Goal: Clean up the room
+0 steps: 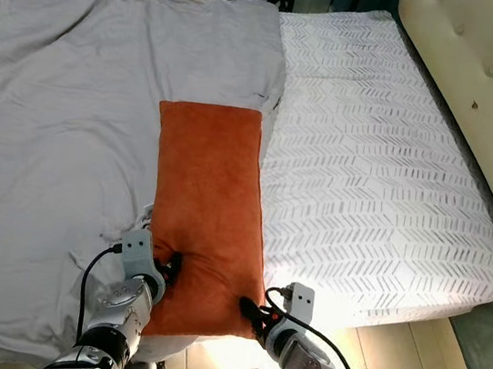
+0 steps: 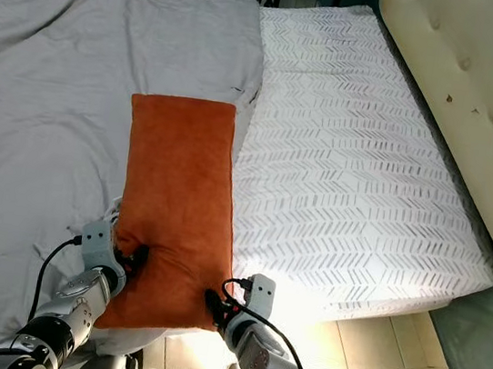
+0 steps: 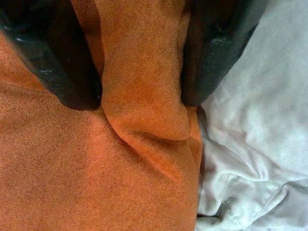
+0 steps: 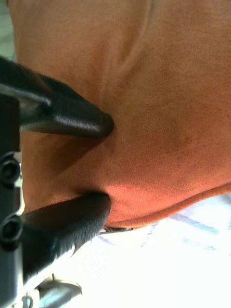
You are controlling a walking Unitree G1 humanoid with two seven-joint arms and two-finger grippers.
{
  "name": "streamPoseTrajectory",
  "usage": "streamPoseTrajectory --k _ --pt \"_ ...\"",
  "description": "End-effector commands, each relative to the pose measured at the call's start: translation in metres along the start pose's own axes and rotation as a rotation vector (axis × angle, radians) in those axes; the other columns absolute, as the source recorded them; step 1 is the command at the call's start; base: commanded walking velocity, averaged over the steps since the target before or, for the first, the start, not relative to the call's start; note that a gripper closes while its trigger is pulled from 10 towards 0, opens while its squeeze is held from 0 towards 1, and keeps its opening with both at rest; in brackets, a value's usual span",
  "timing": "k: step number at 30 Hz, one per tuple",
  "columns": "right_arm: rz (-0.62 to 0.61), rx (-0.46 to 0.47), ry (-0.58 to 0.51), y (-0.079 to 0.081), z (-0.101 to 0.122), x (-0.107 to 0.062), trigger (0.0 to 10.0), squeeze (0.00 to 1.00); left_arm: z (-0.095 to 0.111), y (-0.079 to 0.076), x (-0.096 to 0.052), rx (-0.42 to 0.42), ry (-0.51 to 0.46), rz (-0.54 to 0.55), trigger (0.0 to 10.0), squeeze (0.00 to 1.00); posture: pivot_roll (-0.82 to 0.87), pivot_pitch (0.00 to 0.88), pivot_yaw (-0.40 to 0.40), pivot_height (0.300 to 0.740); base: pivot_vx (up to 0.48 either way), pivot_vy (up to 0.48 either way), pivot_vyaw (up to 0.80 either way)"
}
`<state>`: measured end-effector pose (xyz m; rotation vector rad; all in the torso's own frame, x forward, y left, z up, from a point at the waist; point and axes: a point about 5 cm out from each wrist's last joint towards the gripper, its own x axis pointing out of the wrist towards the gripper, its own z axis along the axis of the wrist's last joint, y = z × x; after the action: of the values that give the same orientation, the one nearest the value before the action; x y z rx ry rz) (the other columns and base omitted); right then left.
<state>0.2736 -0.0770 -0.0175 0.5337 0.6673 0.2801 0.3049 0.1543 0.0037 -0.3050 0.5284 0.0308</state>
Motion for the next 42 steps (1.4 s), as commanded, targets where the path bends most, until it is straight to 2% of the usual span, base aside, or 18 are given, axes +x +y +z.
streamPoseTrajectory --k 1,6,13,18,27,32,33,34,36,37,38,39,40,41,42 --pt "-0.026 0.037 0.047 0.000 -0.017 -0.001 0.0 0.00 -0.063 0.016 -0.018 0.021 0.245 0.062 0.0 0.00 0.01 0.438 -0.054 0.740 0.000 0.000 0.00" --pt "-0.009 0.060 0.044 0.009 -0.024 0.000 0.0 0.00 -0.069 0.017 -0.021 0.036 0.264 0.051 0.0 0.00 0.02 0.447 -0.052 0.740 0.000 0.000 0.00" --pt "-0.003 0.084 0.029 0.010 -0.026 0.000 0.0 0.00 -0.071 0.017 -0.022 0.017 0.263 0.048 0.0 0.00 0.03 0.460 -0.053 0.740 0.000 0.000 0.00" --pt "0.008 0.095 -0.032 0.013 -0.018 0.002 0.0 0.00 -0.064 0.014 -0.020 -0.005 0.209 0.020 0.0 0.00 0.03 0.458 -0.053 0.740 0.000 0.000 0.00" --pt "-0.038 0.012 -0.075 0.007 -0.004 0.002 0.0 0.00 -0.059 0.010 -0.019 0.017 0.160 -0.035 0.0 0.00 0.02 0.427 -0.065 0.740 0.000 0.000 0.00" --pt "-0.040 -0.049 -0.124 0.003 0.009 0.001 0.0 0.00 -0.051 0.004 -0.020 0.044 0.093 -0.104 0.0 0.00 0.02 0.405 -0.070 0.740 0.000 0.000 0.00" --pt "-0.038 -0.100 -0.180 0.000 0.022 -0.003 0.0 0.00 -0.038 -0.003 -0.021 0.085 0.017 -0.161 0.0 0.00 0.01 0.321 -0.082 0.740 0.000 0.000 0.00" --pt "-0.036 -0.138 -0.221 -0.002 0.031 -0.006 0.0 0.00 -0.029 -0.008 -0.024 0.113 -0.037 -0.203 0.0 0.00 0.01 0.321 -0.082 0.740 0.000 0.000 0.00" --pt "-0.036 -0.138 -0.221 -0.002 0.031 -0.006 0.0 0.00 -0.029 -0.008 -0.024 0.113 -0.037 -0.203 0.0 0.00 0.01 0.321 -0.082 0.740 0.000 0.000 0.00" --pt "-0.037 -0.167 -0.277 -0.005 0.041 -0.013 0.0 0.00 -0.013 -0.019 -0.030 0.133 -0.114 -0.256 0.0 0.00 0.01 0.252 -0.086 0.740 0.000 0.000 0.00" --pt "-0.037 -0.167 -0.277 -0.005 0.041 -0.013 0.0 0.00 -0.013 -0.019 -0.030 0.133 -0.114 -0.256 0.0 0.00 0.01 0.252 -0.086 0.740 0.000 0.000 0.00" --pt "-0.035 -0.221 -0.388 -0.003 0.065 -0.030 0.0 0.00 0.021 -0.040 -0.039 0.144 -0.251 -0.336 0.0 0.00 0.02 0.146 -0.089 0.740 0.000 0.000 0.00" --pt "-0.035 -0.221 -0.388 -0.003 0.065 -0.030 0.0 0.00 0.021 -0.040 -0.039 0.144 -0.251 -0.336 0.0 0.00 0.02 0.146 -0.089 0.740 0.000 0.000 0.00" --pt "-0.029 -0.241 -0.441 0.002 0.078 -0.037 0.0 0.00 0.036 -0.049 -0.042 0.156 -0.303 -0.365 0.0 0.00 0.02 0.126 -0.089 0.740 0.000 0.000 0.00" --pt "-0.029 -0.241 -0.441 0.002 0.078 -0.037 0.0 0.00 0.036 -0.049 -0.042 0.156 -0.303 -0.365 0.0 0.00 0.02 0.126 -0.089 0.740 0.000 0.000 0.00"
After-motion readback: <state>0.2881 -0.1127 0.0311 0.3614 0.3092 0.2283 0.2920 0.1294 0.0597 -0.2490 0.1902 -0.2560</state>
